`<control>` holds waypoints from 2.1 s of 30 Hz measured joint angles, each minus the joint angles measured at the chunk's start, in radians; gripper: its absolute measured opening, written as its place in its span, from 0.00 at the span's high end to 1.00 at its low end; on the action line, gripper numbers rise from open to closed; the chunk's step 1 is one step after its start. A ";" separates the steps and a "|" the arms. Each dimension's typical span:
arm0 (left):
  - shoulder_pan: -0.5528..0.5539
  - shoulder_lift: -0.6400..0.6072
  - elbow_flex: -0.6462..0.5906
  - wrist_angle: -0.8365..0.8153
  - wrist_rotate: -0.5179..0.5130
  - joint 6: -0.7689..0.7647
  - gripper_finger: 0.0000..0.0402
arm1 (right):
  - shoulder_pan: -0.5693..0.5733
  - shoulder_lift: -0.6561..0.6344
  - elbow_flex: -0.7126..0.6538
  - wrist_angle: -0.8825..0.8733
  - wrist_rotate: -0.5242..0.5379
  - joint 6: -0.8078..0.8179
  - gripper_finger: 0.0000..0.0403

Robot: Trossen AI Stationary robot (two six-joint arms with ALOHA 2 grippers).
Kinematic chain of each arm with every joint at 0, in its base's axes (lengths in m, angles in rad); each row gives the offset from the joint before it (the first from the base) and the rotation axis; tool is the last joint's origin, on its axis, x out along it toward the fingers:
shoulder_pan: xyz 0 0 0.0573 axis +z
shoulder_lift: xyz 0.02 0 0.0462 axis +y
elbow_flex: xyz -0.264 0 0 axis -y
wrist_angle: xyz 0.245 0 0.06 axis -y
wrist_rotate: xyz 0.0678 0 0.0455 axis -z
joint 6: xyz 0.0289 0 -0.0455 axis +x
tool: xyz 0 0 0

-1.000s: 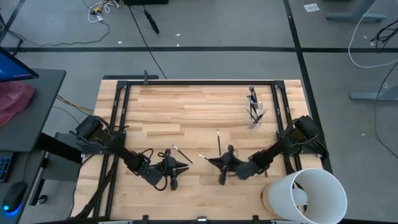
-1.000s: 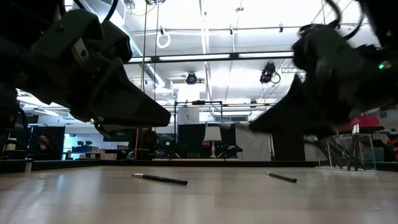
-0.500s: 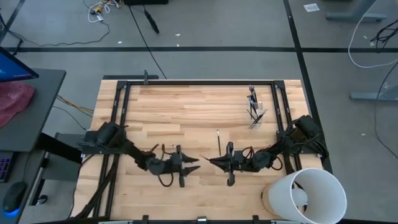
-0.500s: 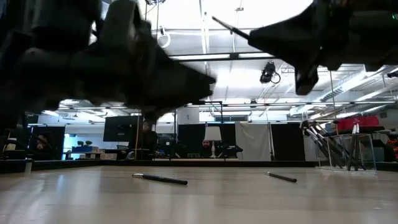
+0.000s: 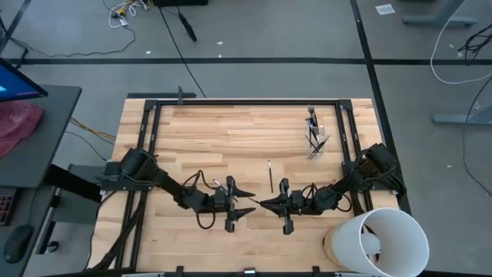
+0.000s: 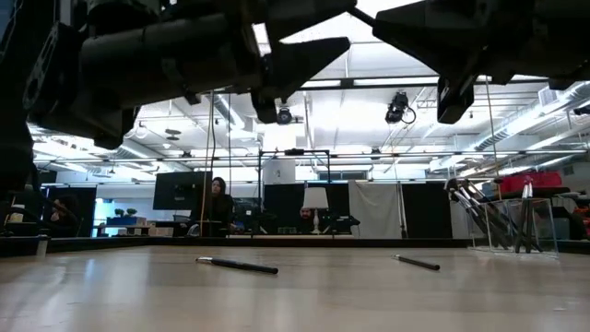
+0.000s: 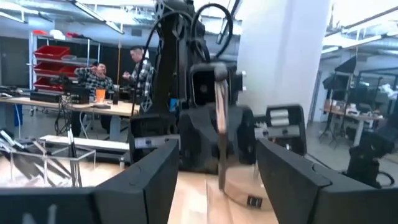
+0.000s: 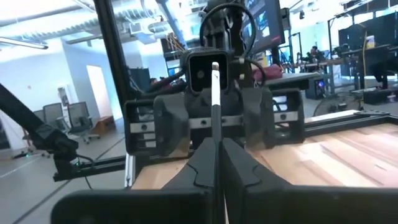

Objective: Put items in baskets/containers
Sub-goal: Put the eyeshadow brush into the transparent organizer

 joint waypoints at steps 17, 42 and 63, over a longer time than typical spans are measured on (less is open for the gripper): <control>0.004 -0.001 0.064 0.002 0.047 0.044 0.71 | 0.030 0.000 0.000 0.000 0.002 0.001 0.98; 0.022 -0.232 0.063 -0.705 0.082 -0.159 0.95 | 0.006 -0.302 0.052 -1.053 -0.035 0.429 0.57; 0.041 -0.237 0.064 -0.719 0.124 -0.174 0.94 | -0.080 -0.256 0.317 -1.283 -0.174 0.243 0.85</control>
